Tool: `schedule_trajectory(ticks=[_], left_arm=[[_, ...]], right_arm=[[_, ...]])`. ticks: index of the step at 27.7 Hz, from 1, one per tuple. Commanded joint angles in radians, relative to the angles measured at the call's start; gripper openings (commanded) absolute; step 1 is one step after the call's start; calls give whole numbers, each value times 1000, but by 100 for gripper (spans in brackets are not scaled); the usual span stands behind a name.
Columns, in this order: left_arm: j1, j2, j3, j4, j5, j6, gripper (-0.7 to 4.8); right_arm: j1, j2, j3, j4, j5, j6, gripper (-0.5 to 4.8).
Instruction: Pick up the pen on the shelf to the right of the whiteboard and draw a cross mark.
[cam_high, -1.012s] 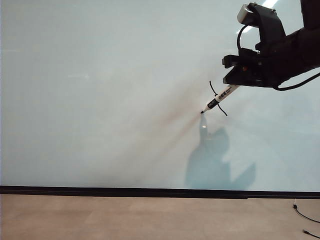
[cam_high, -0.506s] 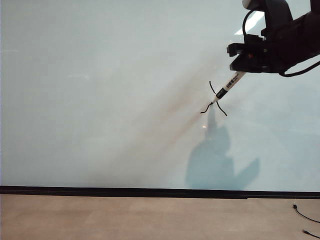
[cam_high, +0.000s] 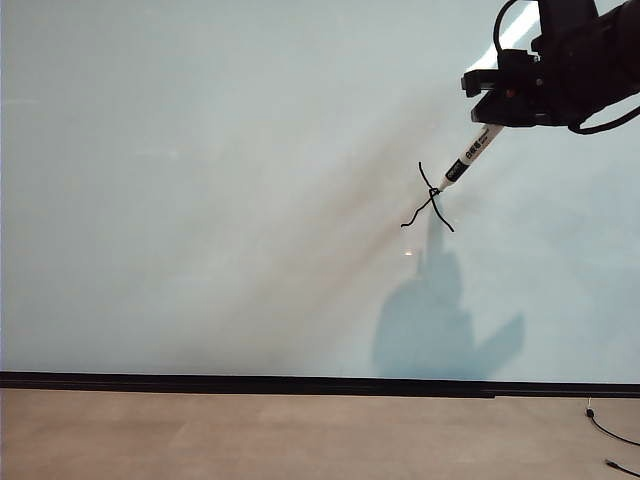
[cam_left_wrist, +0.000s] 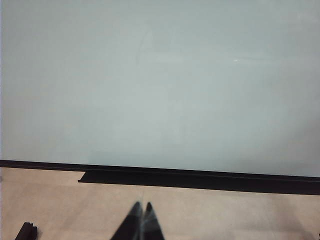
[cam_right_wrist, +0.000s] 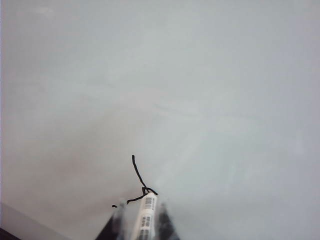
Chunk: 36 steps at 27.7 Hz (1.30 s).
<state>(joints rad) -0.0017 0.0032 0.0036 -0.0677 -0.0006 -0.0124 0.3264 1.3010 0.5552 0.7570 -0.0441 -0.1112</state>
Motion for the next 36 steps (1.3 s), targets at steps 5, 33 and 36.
schedule_trajectory(ticks=[5, 33, 36], left_arm=[[0, 0, 3, 8, 4, 4, -5], [0, 0, 3, 7, 4, 4, -5], [0, 0, 3, 5, 4, 4, -4]], right_arm=[[-5, -41, 5, 0, 51, -35, -5], [18, -420, -124, -290, 101, -39, -5], [17, -512, -163, -351, 110, -43, -5]])
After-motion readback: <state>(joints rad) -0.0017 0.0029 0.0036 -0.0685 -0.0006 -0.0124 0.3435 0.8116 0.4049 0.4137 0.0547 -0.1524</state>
